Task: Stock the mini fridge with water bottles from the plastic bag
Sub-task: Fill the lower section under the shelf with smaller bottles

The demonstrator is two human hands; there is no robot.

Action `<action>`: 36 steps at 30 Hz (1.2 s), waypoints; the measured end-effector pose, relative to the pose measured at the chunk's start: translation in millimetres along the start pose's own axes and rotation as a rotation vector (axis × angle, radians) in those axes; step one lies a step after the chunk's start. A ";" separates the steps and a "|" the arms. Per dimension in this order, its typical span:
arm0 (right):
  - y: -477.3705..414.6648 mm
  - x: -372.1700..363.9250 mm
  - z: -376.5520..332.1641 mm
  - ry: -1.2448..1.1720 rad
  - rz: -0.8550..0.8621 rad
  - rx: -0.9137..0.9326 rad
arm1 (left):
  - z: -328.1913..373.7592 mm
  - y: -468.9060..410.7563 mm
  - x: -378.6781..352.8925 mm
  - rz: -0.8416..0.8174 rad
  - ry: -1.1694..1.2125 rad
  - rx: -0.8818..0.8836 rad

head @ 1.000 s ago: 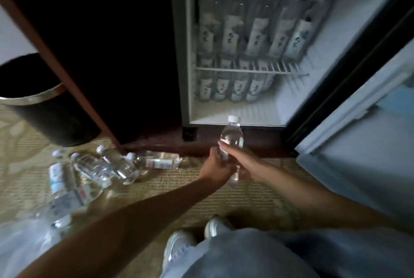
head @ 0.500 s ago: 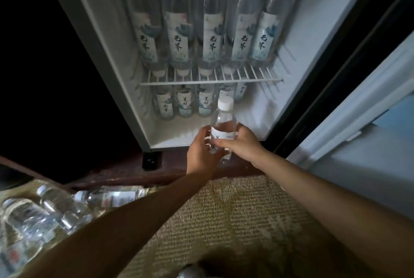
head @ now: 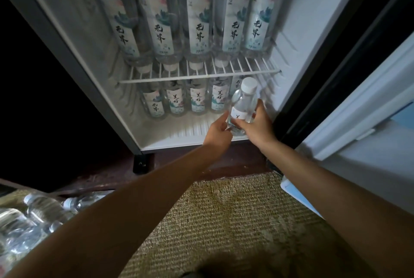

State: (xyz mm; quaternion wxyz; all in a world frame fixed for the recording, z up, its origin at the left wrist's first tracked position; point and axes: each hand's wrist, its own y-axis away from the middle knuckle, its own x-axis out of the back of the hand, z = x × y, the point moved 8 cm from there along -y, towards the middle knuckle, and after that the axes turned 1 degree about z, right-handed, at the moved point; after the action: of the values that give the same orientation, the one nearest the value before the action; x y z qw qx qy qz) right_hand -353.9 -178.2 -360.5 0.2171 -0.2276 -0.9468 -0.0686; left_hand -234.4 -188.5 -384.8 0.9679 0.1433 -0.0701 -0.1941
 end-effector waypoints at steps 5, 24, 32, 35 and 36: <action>28.8 -6.7 36.9 -0.210 0.102 -0.192 | 8.5 11.5 -0.1 0.011 0.261 0.088; 19.8 -24.0 21.2 -0.768 0.131 -0.302 | 18.4 -4.7 -23.5 -0.057 0.314 0.148; -3.7 -14.9 20.8 -0.755 0.179 -0.291 | 24.6 -16.9 -32.5 -0.111 0.290 0.142; -7.7 -15.8 20.2 -0.758 0.172 -0.327 | 24.3 -21.5 -32.2 -0.123 0.301 0.146; -9.0 -16.2 19.1 -0.752 0.166 -0.342 | 24.2 -23.0 -31.7 -0.122 0.301 0.154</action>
State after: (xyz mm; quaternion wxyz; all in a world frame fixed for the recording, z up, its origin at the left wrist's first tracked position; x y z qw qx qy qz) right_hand -352.3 -188.3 -385.1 -0.1798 -0.3451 -0.9135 -0.1191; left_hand -276.2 -202.3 -371.4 0.9401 0.2483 0.0698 -0.2231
